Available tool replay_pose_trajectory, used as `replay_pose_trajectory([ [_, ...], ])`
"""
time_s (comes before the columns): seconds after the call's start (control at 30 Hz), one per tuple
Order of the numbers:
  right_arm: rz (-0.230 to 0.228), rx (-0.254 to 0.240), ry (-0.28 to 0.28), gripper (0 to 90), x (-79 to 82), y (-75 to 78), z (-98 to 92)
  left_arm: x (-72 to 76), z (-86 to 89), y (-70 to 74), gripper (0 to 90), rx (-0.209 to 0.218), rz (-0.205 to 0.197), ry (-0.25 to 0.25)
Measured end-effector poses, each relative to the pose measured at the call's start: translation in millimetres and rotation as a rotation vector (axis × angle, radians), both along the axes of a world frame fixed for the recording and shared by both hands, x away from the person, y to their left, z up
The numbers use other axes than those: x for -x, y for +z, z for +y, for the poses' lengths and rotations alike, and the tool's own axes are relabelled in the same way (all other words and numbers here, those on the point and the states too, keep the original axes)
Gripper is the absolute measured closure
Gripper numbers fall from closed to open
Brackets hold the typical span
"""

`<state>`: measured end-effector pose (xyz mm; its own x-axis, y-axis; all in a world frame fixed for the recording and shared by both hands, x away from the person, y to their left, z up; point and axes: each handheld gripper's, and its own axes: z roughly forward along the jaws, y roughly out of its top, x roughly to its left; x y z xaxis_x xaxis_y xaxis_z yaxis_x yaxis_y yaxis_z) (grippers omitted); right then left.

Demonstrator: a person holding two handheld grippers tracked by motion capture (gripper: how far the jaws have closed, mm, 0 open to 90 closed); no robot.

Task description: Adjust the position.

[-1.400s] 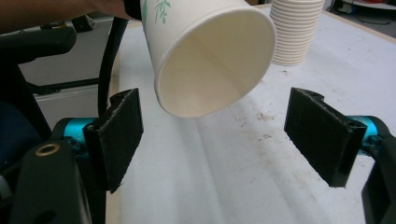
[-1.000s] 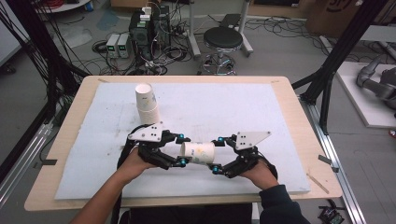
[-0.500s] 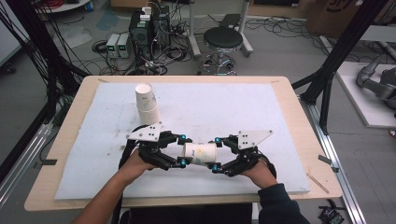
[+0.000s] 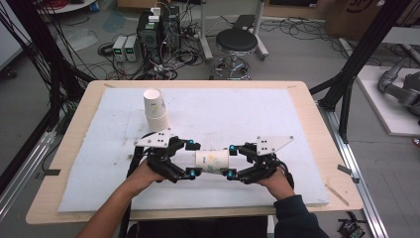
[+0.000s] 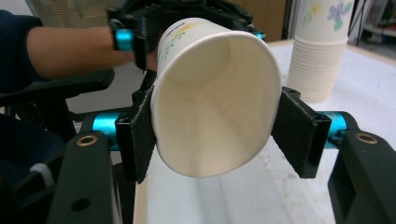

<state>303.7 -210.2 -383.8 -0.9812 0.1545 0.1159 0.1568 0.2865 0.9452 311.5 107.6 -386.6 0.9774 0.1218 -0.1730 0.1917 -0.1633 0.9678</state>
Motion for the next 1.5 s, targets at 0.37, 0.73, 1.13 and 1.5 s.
replay_pose_trajectory([
  [0.37, -0.002, 0.19, -0.032, 34.5, -7.3, 14.4, 9.6, 0.5, 5.1, 15.8, 13.5, -0.239, -0.092, 0.025],
  [0.73, -0.043, 0.37, -0.006, 34.5, -10.8, 31.7, 30.9, -1.5, -2.8, 26.7, 14.9, -0.378, -0.138, 0.011],
  [1.13, -0.096, 0.563, 0.033, 34.5, -13.0, 48.9, 57.4, -3.8, -20.2, 23.6, 16.2, -0.512, -0.148, -0.023],
  [1.5, -0.128, 0.698, 0.053, 34.6, -11.3, 51.8, 77.2, -6.2, -32.7, 19.8, 21.6, -0.565, -0.136, -0.065],
])
